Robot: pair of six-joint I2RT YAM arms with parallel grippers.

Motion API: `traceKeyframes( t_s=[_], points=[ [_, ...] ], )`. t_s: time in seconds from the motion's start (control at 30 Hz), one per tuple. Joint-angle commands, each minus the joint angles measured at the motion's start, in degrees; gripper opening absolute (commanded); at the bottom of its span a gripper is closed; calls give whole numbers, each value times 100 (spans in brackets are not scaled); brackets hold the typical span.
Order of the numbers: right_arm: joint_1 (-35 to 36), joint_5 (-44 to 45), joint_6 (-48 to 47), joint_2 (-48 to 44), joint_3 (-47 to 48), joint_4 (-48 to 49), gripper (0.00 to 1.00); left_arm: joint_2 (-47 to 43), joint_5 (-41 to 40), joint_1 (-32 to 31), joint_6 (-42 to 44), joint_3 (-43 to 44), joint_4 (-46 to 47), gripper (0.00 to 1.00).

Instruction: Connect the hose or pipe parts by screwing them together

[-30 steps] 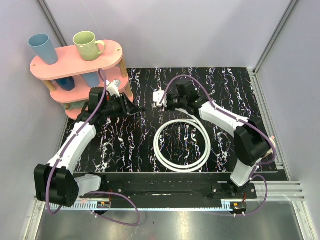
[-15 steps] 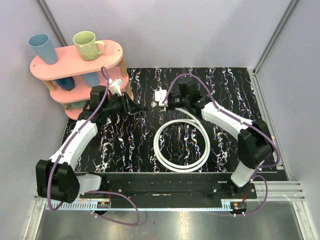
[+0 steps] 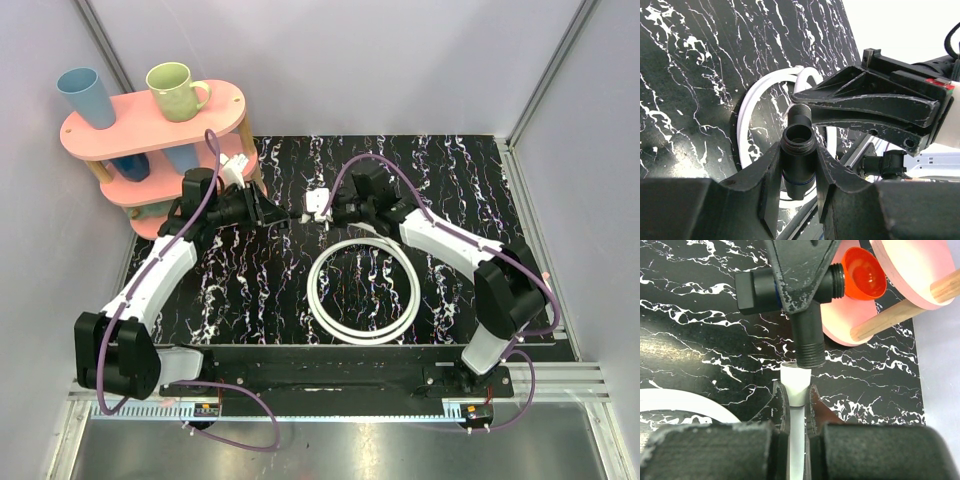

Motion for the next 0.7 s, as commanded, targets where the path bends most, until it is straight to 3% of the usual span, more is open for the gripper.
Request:
traceKeyframes(
  t_s=[0.0,0.67],
  points=[
    [91,-187,-21,-382,-50,448,0,24,449,15,-131,213,641,0],
    [-32,-72,199,-584,-376,1037,0,297,660,15,123,441,-176,0]
  ],
)
